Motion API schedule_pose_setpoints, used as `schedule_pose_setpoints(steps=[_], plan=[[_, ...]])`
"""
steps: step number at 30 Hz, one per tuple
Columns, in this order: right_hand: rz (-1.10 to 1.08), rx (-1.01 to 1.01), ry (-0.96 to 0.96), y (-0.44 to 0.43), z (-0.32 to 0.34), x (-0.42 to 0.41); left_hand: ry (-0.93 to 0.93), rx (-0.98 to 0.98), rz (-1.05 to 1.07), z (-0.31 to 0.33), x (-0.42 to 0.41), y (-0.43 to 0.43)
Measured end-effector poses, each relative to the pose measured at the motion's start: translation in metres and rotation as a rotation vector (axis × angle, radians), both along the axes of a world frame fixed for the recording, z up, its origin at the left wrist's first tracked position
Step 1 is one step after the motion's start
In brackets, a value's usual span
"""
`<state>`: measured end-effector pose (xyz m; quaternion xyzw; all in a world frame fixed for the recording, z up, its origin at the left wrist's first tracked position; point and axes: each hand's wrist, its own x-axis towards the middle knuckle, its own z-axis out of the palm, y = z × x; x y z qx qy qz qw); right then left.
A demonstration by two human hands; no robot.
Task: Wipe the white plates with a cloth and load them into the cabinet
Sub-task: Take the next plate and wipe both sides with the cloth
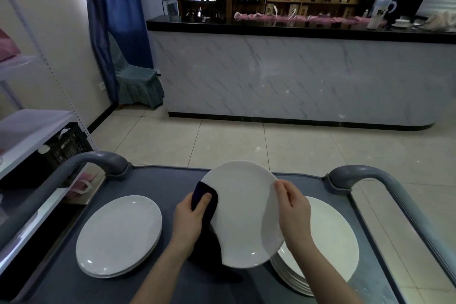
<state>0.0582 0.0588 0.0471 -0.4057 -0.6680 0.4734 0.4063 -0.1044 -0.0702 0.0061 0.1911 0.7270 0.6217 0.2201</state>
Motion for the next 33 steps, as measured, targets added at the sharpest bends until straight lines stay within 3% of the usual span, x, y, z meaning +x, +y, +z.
schedule_pose_setpoints(steps=[3,7,9,14,17,19,23,29,33], plan=[[0.239,0.000,-0.101,0.014,0.012,0.005,0.131,0.008,-0.028,0.011,-0.008,-0.001],[0.583,0.170,-0.402,0.024,0.028,-0.004,0.370,-0.043,-0.353,0.038,-0.016,0.006],[0.648,0.275,-0.487,0.020,0.027,-0.011,0.426,-0.083,-0.456,0.043,-0.014,0.011],[0.451,0.230,-0.272,0.009,0.014,-0.007,0.306,-0.056,-0.266,0.032,-0.012,0.008],[0.186,0.022,-0.071,0.000,0.004,-0.001,0.227,-0.009,-0.055,0.018,-0.006,-0.001],[0.094,-0.102,-0.025,-0.004,-0.003,0.001,0.201,-0.032,-0.021,0.012,-0.003,-0.006],[0.202,0.006,-0.096,0.006,0.001,0.006,0.268,-0.062,-0.153,0.018,-0.010,-0.004],[0.566,0.238,-0.353,0.013,0.017,-0.006,0.454,-0.154,-0.549,0.046,-0.014,0.018],[0.357,0.192,-0.188,0.009,0.015,-0.002,0.365,-0.104,-0.286,0.041,-0.019,0.015]])
